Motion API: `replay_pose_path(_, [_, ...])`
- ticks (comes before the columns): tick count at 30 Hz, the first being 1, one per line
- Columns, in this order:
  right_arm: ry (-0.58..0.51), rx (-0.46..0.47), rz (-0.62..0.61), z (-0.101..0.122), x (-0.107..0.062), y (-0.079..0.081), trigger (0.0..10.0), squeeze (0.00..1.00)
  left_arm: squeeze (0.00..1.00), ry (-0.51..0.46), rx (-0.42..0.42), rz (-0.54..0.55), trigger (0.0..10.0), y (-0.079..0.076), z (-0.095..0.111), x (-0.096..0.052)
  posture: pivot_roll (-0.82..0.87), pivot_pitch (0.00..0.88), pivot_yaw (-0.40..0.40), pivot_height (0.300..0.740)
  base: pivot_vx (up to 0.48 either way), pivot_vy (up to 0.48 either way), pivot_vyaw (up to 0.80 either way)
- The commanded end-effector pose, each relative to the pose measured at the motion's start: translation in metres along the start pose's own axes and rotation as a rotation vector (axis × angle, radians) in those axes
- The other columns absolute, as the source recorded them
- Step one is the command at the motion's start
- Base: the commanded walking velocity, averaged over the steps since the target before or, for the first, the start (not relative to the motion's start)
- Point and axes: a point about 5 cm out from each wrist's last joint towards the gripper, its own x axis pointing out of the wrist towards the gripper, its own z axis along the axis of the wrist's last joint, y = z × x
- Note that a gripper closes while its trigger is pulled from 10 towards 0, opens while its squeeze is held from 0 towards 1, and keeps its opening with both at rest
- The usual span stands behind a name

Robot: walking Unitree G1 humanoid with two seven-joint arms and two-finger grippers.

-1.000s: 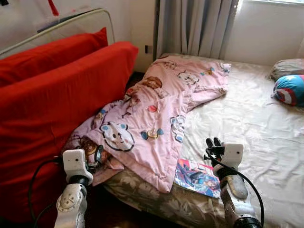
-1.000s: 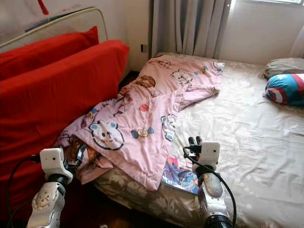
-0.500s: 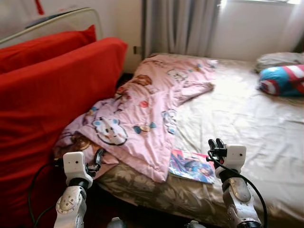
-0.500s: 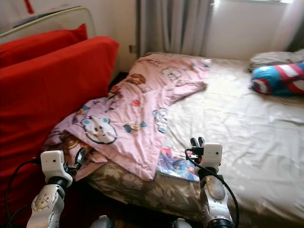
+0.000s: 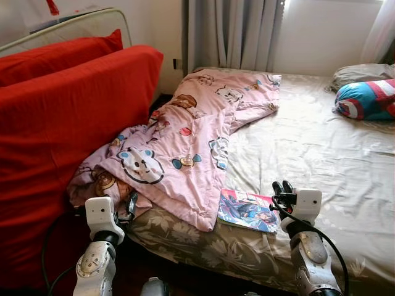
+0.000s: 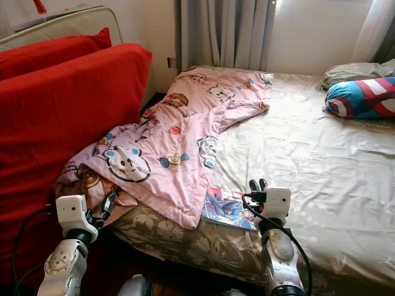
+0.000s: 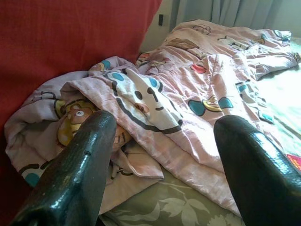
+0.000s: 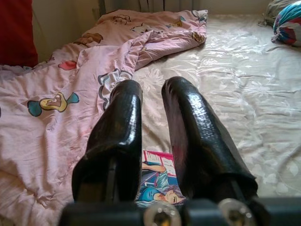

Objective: Clean up the room

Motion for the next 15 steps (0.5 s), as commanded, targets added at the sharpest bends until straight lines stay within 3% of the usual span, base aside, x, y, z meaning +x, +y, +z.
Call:
replay_pose_path(1, [0.0, -0.003, 0.012, 0.003, 0.002, 0.002, 10.0, 0.0, 0.0, 0.009, 0.003, -0.005, 10.0, 0.001, 0.0, -0.001, -0.05, 0.001, 0.006, 0.649, 0.0, 0.0, 0.0])
replay_pose_path(15, [-0.057, 0.039, -0.029, 0.016, 0.009, -0.002, 10.0, 0.0, 0.0, 0.007, 0.023, -0.026, 10.0, 0.003, 0.004, 0.002, -0.05, 0.005, 0.019, 0.634, 0.0, 0.0, 0.0])
